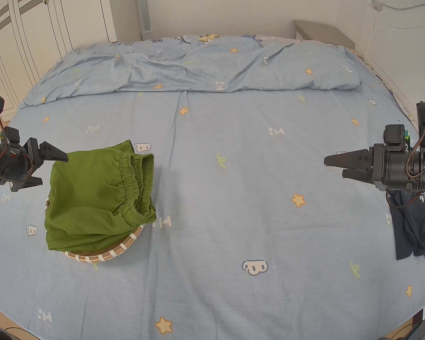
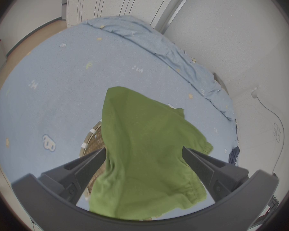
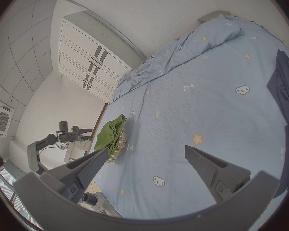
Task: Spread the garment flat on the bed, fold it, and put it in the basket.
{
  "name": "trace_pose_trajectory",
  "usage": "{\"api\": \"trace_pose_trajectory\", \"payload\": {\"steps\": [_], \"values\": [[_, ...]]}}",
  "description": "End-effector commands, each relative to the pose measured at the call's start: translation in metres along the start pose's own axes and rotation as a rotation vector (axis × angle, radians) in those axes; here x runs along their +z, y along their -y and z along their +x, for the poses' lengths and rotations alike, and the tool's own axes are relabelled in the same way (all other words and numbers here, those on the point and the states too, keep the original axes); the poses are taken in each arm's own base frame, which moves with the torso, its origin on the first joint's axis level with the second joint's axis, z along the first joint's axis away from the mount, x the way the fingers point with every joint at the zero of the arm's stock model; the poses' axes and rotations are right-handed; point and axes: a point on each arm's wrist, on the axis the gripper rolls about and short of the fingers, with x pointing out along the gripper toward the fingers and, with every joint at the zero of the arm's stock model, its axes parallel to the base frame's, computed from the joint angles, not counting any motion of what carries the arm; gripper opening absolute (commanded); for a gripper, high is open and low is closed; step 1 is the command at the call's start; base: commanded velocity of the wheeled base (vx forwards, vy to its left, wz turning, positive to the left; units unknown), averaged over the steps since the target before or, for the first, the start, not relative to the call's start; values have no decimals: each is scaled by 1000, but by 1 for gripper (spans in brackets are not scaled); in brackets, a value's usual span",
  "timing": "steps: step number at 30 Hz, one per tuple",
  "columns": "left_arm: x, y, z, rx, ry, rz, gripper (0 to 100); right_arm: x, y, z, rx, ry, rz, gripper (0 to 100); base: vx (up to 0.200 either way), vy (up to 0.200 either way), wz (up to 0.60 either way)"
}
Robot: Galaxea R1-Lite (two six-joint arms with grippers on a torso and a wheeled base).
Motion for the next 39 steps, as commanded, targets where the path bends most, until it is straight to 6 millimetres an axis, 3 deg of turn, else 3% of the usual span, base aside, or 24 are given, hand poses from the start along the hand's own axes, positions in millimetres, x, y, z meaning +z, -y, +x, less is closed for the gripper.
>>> {"api": "trace_pose_trajectory", "payload": {"steps": [1, 4, 5, 8, 9, 11, 12, 15, 16, 17, 24, 29, 30, 31, 36, 38, 39], "values": [[-53, 49, -105, -127, 26, 142, 100, -24, -15, -27, -25, 30, -56, 100, 0, 0, 0], [-83, 53, -139, -133, 3, 166, 100, -41, -10, -35, -114, 27, -118, 100, 0, 0, 0], [-83, 53, -139, -133, 3, 166, 100, -41, -10, -35, -114, 27, -118, 100, 0, 0, 0], [-108, 43, -172, -86, 95, 103, 100, -80, -4, -62, -239, 36, -261, 100, 0, 0, 0], [-108, 43, -172, -86, 95, 103, 100, -80, -4, -62, -239, 36, -261, 100, 0, 0, 0], [-129, 24, -191, -59, 163, 32, 100, -109, -4, -89, -253, 70, -307, 100, 0, 0, 0], [-130, 22, -192, -59, 165, 29, 100, -110, -4, -90, -252, 72, -308, 100, 0, 0, 0], [-164, -5, -205, -16, 231, -49, 100, -145, 3, -112, -299, 89, -286, 100, 0, 0, 0], [-164, -5, -205, -16, 231, -49, 100, -145, 3, -112, -299, 89, -286, 100, 0, 0, 0], [-179, -14, -205, 28, 268, -83, 100, -155, 5, -119, -318, 98, -274, 100, 0, 0, 0], [-233, -39, -194, 137, 421, -146, 100, -187, 4, -140, -327, 145, -238, 100, 0, 0, 0], [-248, -48, -186, 135, 464, -127, 100, -197, 3, -146, -330, 155, -229, 100, 0, 0, 0], [-267, -59, -178, 125, 502, -121, 100, -209, 3, -153, -329, 164, -231, 100, 0, 0, 0], [-273, -63, -174, 116, 510, -114, 100, -213, 3, -155, -328, 169, -233, 100, 0, 0, 0], [-288, -78, -151, 68, 567, 54, 100, -228, 3, -162, -305, 217, -261, 100, 0, 0, 0], [-296, -89, -122, 116, 622, 305, 100, -240, 4, -168, -281, 297, -306, 100, 0, 0, 0], [-296, -90, -118, 123, 624, 331, 100, -241, 3, -169, -278, 308, -313, 100, 0, 0, 0]]}}
